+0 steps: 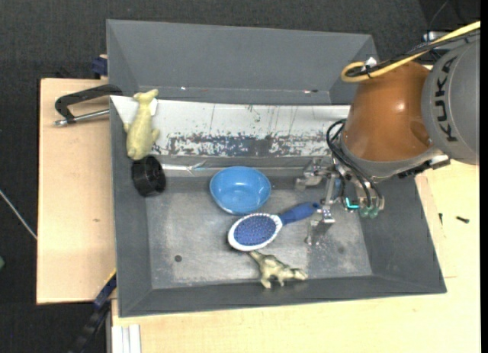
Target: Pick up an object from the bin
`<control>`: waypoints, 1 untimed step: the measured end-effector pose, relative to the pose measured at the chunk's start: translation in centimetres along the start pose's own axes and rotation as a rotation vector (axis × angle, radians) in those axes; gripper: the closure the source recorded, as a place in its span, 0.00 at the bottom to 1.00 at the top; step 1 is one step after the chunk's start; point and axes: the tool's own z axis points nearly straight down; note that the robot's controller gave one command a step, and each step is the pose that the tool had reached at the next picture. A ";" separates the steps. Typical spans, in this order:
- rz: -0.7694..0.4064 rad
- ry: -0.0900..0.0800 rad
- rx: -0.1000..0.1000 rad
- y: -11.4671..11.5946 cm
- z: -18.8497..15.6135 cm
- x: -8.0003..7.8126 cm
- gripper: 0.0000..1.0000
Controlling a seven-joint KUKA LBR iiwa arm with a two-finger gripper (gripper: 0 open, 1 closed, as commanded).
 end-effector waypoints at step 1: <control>-0.001 -0.009 0.001 0.0 -0.4 -0.2 1.00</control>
Offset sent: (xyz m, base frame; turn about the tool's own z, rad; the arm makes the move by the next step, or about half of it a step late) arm 0.0000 0.0000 0.0000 0.0000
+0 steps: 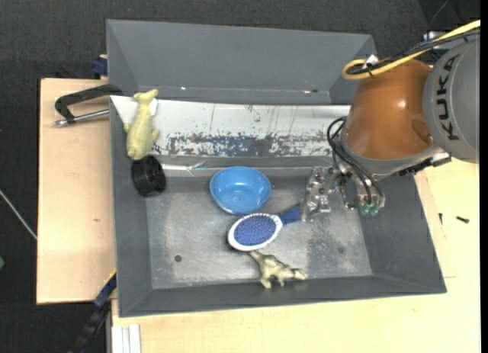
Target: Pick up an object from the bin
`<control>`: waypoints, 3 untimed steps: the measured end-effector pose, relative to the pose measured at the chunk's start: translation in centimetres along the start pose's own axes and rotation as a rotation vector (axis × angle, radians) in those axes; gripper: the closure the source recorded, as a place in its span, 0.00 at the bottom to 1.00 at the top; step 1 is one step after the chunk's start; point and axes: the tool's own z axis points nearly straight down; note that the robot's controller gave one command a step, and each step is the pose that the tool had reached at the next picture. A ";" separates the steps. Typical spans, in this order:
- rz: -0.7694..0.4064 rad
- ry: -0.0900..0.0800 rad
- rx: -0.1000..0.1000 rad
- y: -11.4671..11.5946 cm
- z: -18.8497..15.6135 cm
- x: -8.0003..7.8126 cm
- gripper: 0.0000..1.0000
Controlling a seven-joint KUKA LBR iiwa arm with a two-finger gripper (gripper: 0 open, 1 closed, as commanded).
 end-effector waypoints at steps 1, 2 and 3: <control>-0.421 0.003 -0.001 1.2 4.6 -2.0 1.00; -0.418 0.000 -0.001 1.1 4.5 -2.0 0.00; -0.418 0.000 -0.001 1.1 4.5 -2.0 1.00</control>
Offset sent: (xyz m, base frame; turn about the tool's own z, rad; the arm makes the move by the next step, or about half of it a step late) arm 0.0196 0.0100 -0.0456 -0.4194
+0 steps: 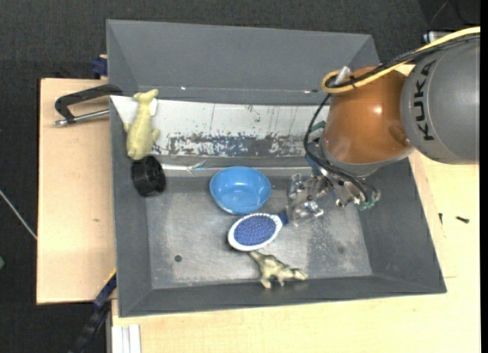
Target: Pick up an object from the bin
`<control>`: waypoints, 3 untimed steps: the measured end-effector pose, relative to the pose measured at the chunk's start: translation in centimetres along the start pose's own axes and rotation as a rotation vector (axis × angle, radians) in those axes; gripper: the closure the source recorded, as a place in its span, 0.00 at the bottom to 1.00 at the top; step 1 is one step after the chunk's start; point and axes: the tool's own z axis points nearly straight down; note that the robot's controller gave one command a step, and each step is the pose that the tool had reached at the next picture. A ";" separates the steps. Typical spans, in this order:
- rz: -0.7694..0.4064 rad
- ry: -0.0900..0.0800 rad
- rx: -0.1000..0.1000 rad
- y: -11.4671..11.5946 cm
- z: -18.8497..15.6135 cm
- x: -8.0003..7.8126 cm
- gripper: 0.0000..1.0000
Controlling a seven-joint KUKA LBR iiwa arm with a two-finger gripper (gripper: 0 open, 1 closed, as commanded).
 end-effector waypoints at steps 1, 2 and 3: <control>0.000 0.000 0.000 0.0 0.0 0.0 0.00; 0.000 0.000 0.000 0.0 0.0 0.0 1.00; -0.082 -0.013 0.007 0.6 -13.9 1.3 1.00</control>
Offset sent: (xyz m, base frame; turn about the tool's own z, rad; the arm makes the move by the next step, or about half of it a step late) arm 0.0000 0.0000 0.0000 0.0000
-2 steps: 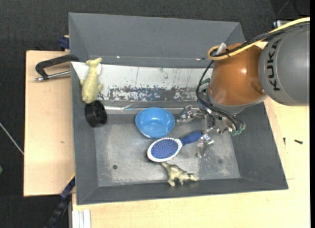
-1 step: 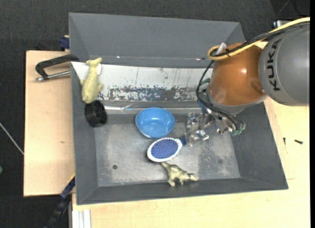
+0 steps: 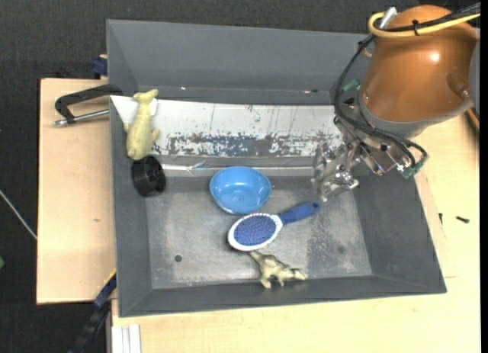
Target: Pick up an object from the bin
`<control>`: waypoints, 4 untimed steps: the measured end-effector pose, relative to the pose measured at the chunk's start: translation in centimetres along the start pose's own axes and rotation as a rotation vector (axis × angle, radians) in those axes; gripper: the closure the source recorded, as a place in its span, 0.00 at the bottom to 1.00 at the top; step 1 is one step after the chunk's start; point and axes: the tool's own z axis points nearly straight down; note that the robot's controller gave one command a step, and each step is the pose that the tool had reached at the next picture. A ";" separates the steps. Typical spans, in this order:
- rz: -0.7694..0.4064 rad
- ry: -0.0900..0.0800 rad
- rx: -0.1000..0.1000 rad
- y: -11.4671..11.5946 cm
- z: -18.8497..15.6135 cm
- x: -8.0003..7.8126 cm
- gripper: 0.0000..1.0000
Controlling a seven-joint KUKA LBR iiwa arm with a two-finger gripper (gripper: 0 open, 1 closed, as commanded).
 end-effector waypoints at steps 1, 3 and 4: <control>0.001 0.008 -0.005 0.1 0.5 0.1 0.00; -0.170 0.005 -0.006 2.5 15.0 -5.6 1.00; -0.162 -0.001 -0.002 3.1 4.7 -6.1 1.00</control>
Offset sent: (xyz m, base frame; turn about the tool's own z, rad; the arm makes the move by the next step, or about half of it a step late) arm 0.0000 0.0000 0.0000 0.0000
